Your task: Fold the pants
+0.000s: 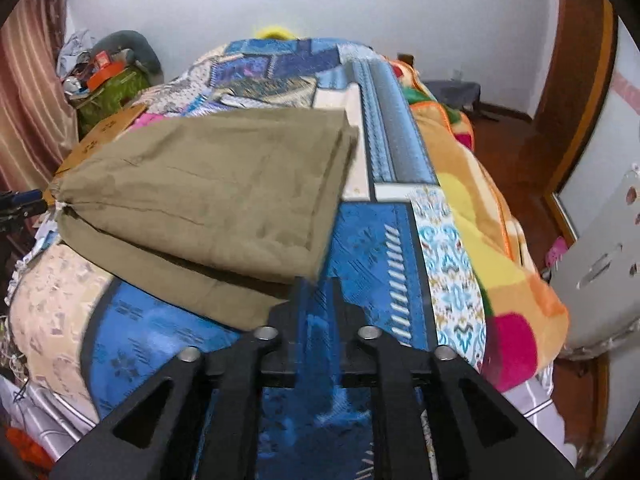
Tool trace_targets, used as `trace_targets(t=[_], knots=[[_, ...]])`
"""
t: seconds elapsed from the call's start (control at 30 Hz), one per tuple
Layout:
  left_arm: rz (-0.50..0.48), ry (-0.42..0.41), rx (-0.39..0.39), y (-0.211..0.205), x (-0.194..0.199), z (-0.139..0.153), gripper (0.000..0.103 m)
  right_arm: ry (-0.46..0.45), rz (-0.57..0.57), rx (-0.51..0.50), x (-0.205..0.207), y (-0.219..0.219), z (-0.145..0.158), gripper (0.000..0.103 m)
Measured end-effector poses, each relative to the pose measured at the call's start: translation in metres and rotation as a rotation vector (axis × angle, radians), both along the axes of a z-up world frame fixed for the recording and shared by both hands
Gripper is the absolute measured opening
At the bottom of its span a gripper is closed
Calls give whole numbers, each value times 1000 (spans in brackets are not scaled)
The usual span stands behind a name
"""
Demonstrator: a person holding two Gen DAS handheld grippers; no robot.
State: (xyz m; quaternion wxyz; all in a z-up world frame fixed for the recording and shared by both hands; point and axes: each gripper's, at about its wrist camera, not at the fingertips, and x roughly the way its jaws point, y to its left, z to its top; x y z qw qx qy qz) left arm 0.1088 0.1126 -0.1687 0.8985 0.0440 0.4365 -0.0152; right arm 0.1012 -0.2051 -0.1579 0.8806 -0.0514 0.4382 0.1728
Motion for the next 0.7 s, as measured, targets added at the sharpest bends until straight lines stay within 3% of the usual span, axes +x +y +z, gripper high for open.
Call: trace_targets(t=[0.03,0.13,0.3,0.5,0.67,0.7], knots=[[0,-10,4,-4,3,6,56,-20,16,1,-1,4,6,34],[-33,-27,-1,-20,10,16,58,-91,84,3,-5,24,21,46],[-109,6,-9,-54,23,13,58,-109,250,4,-6,69,26,47],[-217,48,-26,-90,29,0,58,-52,395,-78,0,112,-6,47],[-290,94,31,-115,30,-20,58,-26,426,-92,4,119,-18,46],[-301,105,48,-120,31,-26,58,-11,428,-77,6,118,-18,38]])
